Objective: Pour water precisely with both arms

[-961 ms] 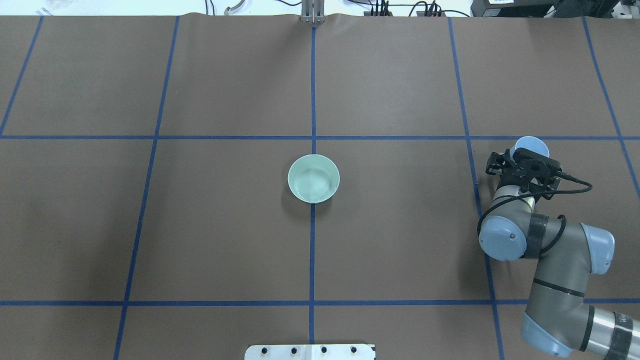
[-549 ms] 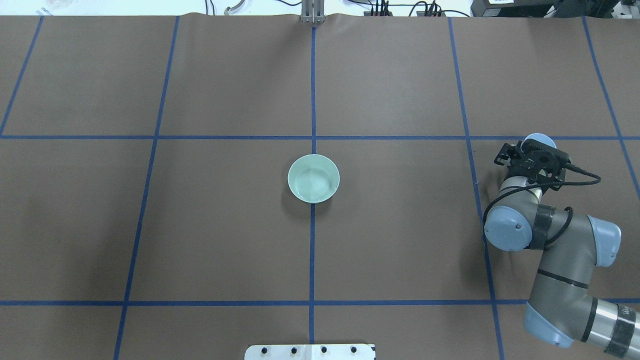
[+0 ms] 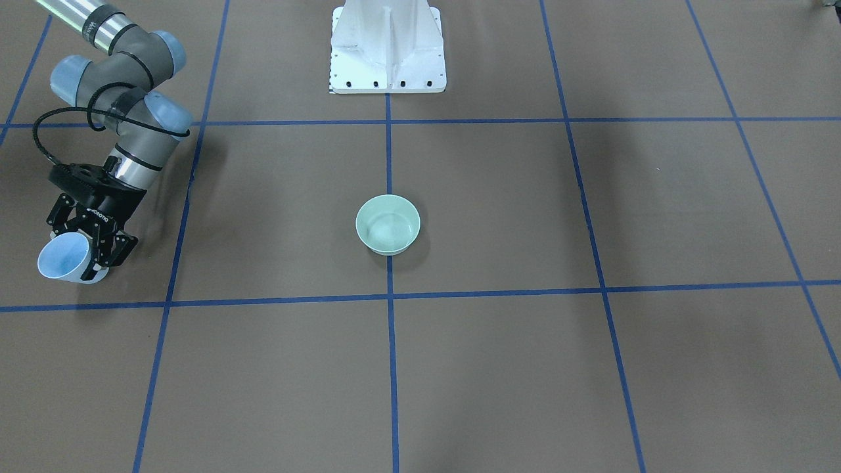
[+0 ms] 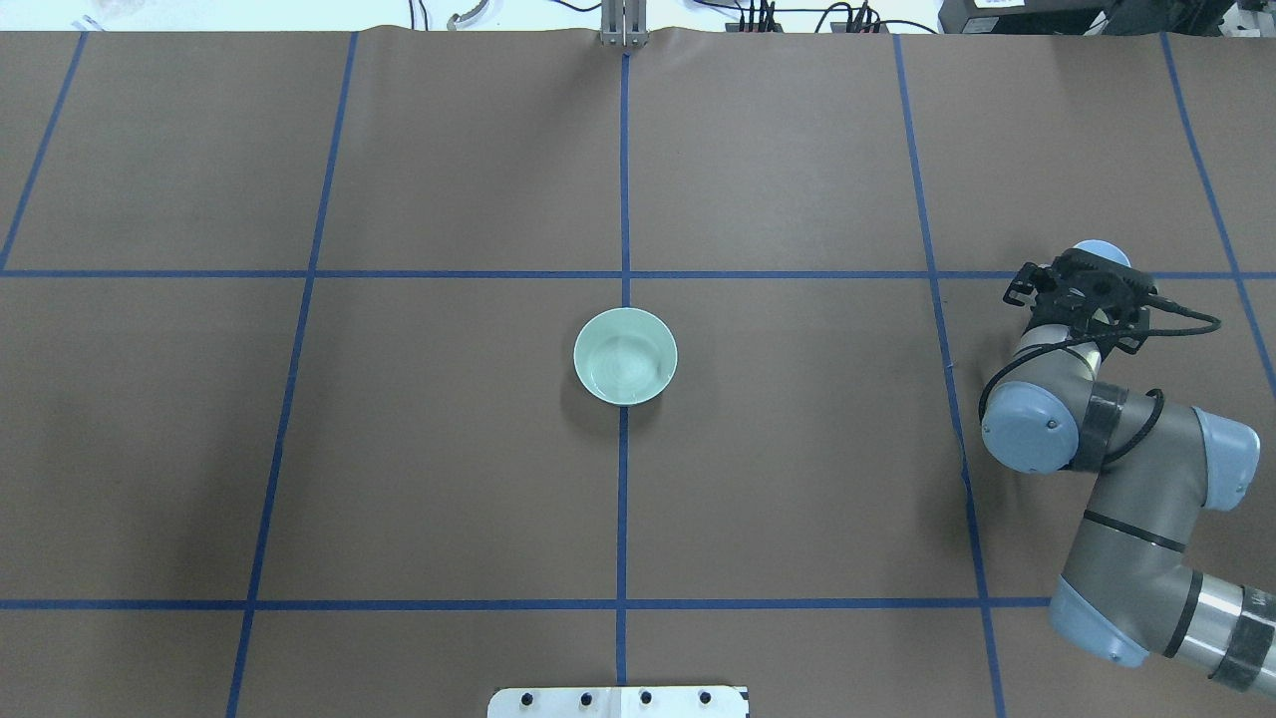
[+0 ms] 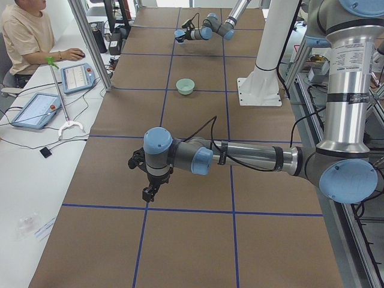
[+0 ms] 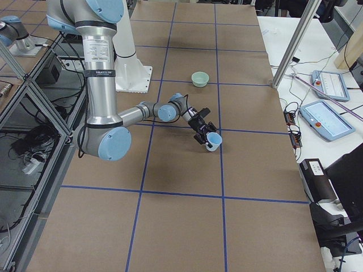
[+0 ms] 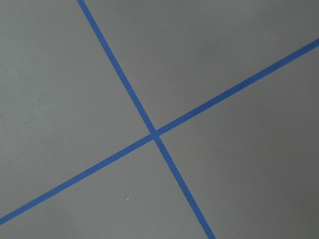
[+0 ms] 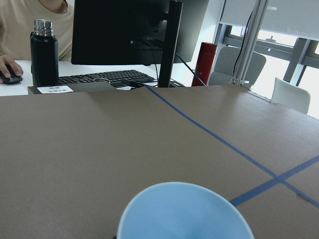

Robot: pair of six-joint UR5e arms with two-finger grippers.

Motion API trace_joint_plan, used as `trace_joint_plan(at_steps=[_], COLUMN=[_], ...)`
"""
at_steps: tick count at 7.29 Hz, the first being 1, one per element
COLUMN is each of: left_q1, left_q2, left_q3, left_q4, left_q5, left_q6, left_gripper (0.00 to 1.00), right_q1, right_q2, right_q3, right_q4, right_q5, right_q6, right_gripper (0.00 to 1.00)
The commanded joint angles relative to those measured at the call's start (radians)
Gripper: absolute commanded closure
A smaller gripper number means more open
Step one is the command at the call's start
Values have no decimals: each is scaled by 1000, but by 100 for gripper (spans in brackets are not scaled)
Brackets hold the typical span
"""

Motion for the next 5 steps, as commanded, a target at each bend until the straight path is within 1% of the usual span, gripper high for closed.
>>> trace_joint_plan(at_steps=[1,2,3,4,5], left_q1=[-66,-145,-187,-204,-227], left_q2=[14,14,13,11,38], left_q3=[4,-2,-10,-8,-13], left_q4=[37,123,192,235,243], left_q5=[-55,-93,-95,-94,-91], left_q6=[-4,-1,-1,0,2], left_gripper=[0,0,0,0,0], right_q1=[41,52,52,51,51], right_q2=[28,54,80,112,148], right_q3=[2,2,1,0,5], right_q4=[202,263,271,288,303], right_q5=[60,103,141,161,218], right_q6=[-194,-274,-346,-398,-511], right_gripper=[100,100,100,100,100])
